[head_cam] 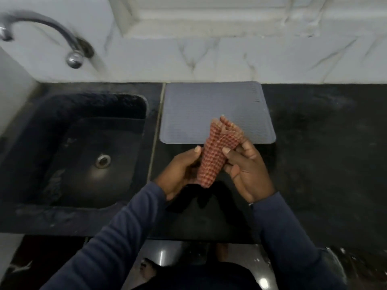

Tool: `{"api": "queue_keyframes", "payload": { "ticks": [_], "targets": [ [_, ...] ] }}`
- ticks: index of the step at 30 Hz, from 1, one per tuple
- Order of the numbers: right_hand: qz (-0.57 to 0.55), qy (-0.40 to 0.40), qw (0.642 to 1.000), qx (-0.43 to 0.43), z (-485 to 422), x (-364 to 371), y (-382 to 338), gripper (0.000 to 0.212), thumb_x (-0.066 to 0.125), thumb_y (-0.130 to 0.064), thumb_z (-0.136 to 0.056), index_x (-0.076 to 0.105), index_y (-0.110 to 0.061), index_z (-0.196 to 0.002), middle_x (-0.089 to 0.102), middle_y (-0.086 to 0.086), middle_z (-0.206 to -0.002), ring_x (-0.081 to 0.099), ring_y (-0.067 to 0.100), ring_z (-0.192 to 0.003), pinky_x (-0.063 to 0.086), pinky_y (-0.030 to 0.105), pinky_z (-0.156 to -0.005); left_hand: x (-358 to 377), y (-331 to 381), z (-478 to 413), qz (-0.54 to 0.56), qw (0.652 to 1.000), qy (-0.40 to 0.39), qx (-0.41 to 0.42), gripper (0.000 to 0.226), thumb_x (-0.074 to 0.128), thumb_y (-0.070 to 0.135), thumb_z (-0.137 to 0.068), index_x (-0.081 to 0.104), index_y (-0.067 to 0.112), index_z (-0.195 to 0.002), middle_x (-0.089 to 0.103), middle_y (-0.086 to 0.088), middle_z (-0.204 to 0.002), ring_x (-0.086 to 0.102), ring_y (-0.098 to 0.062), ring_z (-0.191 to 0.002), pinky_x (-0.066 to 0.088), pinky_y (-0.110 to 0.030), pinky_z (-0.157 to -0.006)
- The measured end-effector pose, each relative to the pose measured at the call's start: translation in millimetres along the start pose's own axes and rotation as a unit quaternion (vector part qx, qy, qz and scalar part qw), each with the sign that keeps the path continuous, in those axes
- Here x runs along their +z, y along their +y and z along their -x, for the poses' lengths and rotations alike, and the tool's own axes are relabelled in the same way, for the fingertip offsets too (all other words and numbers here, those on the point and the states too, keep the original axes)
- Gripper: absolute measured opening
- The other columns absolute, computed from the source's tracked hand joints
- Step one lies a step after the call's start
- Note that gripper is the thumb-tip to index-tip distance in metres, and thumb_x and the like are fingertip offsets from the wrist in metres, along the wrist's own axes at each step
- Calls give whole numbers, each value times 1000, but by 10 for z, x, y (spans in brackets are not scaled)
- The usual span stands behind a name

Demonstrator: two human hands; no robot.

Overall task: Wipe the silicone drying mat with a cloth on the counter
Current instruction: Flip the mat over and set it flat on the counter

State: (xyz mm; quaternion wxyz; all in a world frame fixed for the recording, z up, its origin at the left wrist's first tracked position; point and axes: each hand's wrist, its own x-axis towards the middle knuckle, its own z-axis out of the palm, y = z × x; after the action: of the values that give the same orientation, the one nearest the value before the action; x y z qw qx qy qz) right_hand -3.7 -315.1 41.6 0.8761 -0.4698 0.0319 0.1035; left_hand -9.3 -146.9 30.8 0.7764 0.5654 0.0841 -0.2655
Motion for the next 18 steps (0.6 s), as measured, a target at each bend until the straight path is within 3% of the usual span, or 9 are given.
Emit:
{"api": "queue_keyframes", "payload": {
  "ticks": [3,6,9,11,13,15,18],
  "targets": [
    [7,-28,999,26,-105,536,288,31,62,-11,-89,59,-7,-120,63,16,-122,60,30,-110,51,39,-91,-450,180,324,34,998,14,50,38,57,28,-87,64,4,-117,67,-16,-116,63,-28,-107,50,-40,-94],
    [141,7,988,60,-179,1247,693,29,65,-30,-91,66,-8,-109,71,11,-107,67,30,-101,54,43,-87,-987,332,713,-16,983,135,126,21,65,10,-88,67,1,-107,71,-16,-104,68,-26,-93,54,-35,-81],
    [185,-101,966,150,-127,1800,1028,43,61,-47,-88,66,-17,-117,73,5,-109,70,22,-101,56,43,-88,-1452,358,1042,-42,949,252,184,25,68,12,-86,64,1,-108,72,-15,-101,69,-25,-90,57,-34,-77],
    [219,-148,948,177,-109,2094,1244,32,66,-35,-89,68,-13,-113,74,9,-105,70,26,-99,54,50,-91,-1766,343,1226,-47,925,313,209,31,72,16,-83,61,3,-110,71,-12,-100,68,-23,-88,57,-33,-76],
    [291,-147,937,126,-179,2307,1374,12,66,-16,-91,72,-10,-99,75,12,-96,71,30,-92,55,53,-88,-2019,318,1357,-12,911,354,212,35,73,10,-81,56,4,-112,69,-10,-102,67,-20,-88,57,-31,-74],
    [360,-136,922,47,-286,2598,1444,7,67,-7,-89,71,-12,-87,75,9,-87,72,26,-85,58,48,-81,-2342,255,1497,52,904,379,191,46,73,7,-80,49,7,-119,67,-11,-106,67,-24,-92,56,-34,-73],
    [427,-137,891,-70,-486,2854,1352,16,73,-6,-82,68,-21,-85,70,-9,-82,66,-2,-74,54,18,-68,-2627,147,1589,32,887,445,121,70,75,8,-79,36,12,-137,59,-10,-104,60,-18,-82,49,-28,-64]
  ]
}}
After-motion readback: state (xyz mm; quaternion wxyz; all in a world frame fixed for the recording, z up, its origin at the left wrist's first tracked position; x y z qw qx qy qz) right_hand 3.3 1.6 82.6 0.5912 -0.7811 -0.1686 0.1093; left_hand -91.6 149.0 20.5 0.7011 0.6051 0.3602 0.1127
